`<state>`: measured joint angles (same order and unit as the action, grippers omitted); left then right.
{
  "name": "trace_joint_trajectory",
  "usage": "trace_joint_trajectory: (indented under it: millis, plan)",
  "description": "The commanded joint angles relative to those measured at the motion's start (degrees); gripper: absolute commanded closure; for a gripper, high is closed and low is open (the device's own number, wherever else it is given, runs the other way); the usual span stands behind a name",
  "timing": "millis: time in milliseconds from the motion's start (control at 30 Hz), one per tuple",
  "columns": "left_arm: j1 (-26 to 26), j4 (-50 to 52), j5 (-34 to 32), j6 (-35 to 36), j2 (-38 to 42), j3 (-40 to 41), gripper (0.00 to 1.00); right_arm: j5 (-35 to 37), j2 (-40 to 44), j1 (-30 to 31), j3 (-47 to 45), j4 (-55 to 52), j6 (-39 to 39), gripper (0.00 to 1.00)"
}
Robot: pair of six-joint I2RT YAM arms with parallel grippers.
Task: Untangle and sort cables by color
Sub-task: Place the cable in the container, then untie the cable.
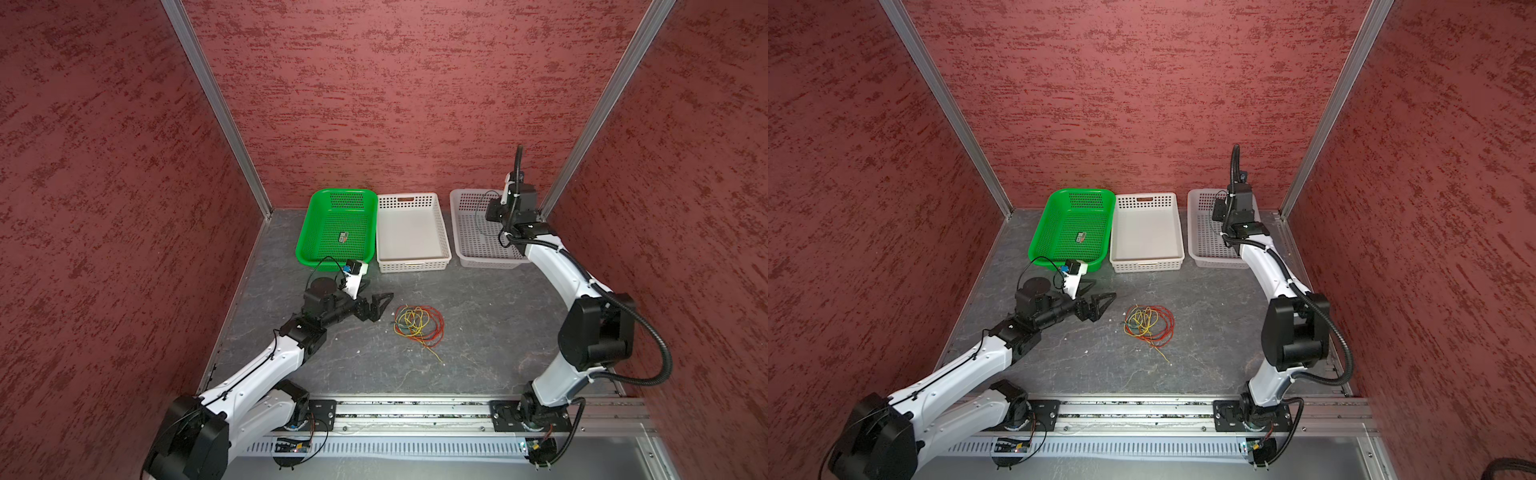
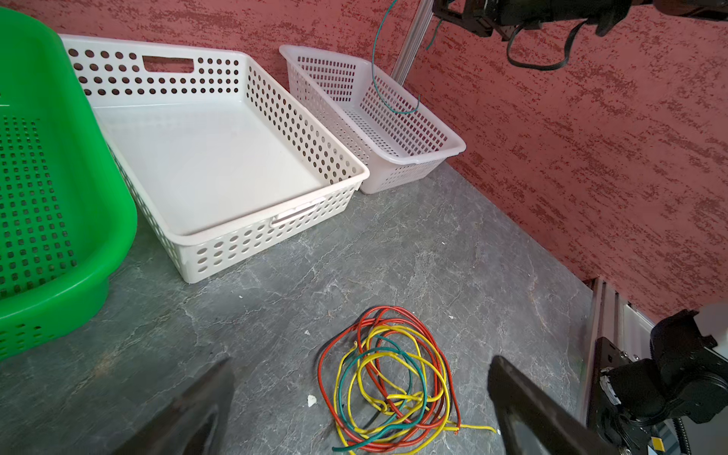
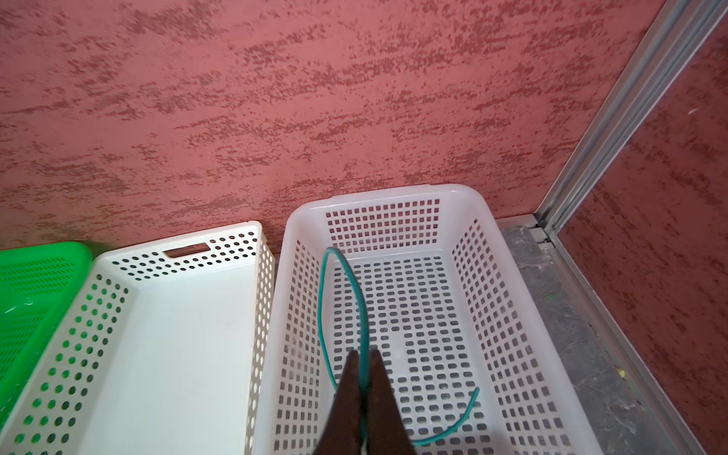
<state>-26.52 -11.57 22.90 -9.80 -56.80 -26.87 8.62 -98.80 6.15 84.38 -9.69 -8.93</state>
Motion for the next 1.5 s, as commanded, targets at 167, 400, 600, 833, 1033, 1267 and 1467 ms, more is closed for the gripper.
trace_joint_trajectory:
  millis: [167, 400, 600, 833, 1033, 1267, 1467]
  plan:
    - [0.61, -2.18, 1.77, -0.53, -0.22, 1.82, 0.01, 0.59, -9.03, -1.32, 0.33, 4.42, -2.83, 0.77]
    - [0.51, -0.25, 2.34, 0.73, -0.58, 1.74, 0.01, -0.96, -11.59, -1.9, -0.81, 6.1, -3.99, 0.35]
    - [0.34, -0.2, 2.24, 1.13, -2.73, 1.05, 0.01, -5.91, -2.13, -1.86, -6.77, 9.02, -2.96, 0.27]
    - [-0.32, -1.13, 2.9, 0.63, -8.51, -1.57, 0.01, -15.59, 11.88, -0.72, -17.62, 7.57, -2.85, 0.27]
    - [-0.81, -2.56, 4.03, -0.54, -14.75, -3.93, 0.08, -20.94, 21.82, 5.4, -29.69, 5.0, -1.37, 0.28]
    - [-2.48, -0.99, 5.93, -0.33, -23.0, -9.07, 0.22, -19.69, 24.97, 16.38, -37.87, 1.03, 0.31, 0.28]
    - [-4.84, 0.21, 6.06, 0.13, -29.79, -13.03, 0.38, -21.72, 28.31, 18.62, -44.87, 6.95, -2.82, 0.28]
